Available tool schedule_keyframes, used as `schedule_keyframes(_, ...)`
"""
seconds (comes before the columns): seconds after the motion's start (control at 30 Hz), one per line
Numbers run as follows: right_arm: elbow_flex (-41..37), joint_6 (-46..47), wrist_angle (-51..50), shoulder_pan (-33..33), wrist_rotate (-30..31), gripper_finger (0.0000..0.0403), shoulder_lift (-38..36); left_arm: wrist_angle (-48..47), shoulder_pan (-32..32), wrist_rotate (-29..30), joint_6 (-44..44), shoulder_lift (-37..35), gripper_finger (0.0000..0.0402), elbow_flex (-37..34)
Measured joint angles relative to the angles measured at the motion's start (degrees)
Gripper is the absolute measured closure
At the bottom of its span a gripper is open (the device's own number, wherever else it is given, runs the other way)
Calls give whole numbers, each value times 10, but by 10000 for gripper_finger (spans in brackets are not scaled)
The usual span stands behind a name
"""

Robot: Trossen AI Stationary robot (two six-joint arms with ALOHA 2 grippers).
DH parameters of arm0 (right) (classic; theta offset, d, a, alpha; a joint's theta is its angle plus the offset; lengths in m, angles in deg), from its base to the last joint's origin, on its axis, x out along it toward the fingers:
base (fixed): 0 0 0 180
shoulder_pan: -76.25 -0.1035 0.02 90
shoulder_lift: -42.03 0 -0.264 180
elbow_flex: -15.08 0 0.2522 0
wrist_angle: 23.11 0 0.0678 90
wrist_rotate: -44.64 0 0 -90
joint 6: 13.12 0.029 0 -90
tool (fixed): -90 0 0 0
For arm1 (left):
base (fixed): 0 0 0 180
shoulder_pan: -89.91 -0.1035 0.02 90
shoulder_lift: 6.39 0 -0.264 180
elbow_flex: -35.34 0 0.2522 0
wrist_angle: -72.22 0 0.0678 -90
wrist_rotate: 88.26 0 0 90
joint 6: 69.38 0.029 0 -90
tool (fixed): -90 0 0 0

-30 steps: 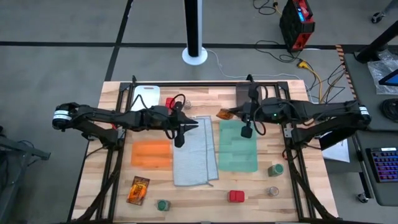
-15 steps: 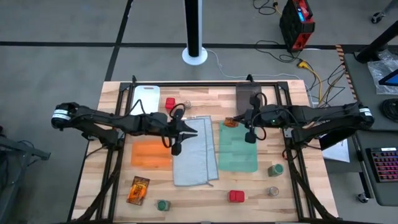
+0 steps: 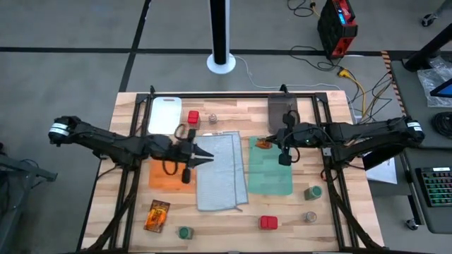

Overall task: Sort spices by type
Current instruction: Put the top orange seasoning packet into the green bin

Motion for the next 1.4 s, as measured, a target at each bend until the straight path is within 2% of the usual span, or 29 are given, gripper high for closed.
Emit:
schedule_keyframes(0.17, 1, 25, -1, -21, -2, 390, 0, 7, 0, 0, 2, -68, 354, -41)
schedule_keyframes(0.37, 1, 59, -6, -56, -1, 390, 0, 13, 0, 2, 7, -110, 354, -71)
schedule_keyframes(0.63, 1, 107, -35, -79, 8, 390, 0, 13, 0, 2, 15, -111, 354, -72)
schedule_keyframes(0.87, 2, 77, -32, -79, 26, 390, 3, 14, 0, 22, 30, -111, 354, -72)
schedule_keyframes(1.0, 2, 93, -44, -80, 25, 390, 3, 14, 0, 46, 31, -111, 354, -72)
schedule_keyframes(1.27, 2, 127, -92, -81, 24, 390, 2, 14, 0, 47, 37, -111, 354, -72)
schedule_keyframes(1.4, -2, 93, -81, -81, 33, 390, 4, 14, 0, 47, 36, -111, 354, -72)
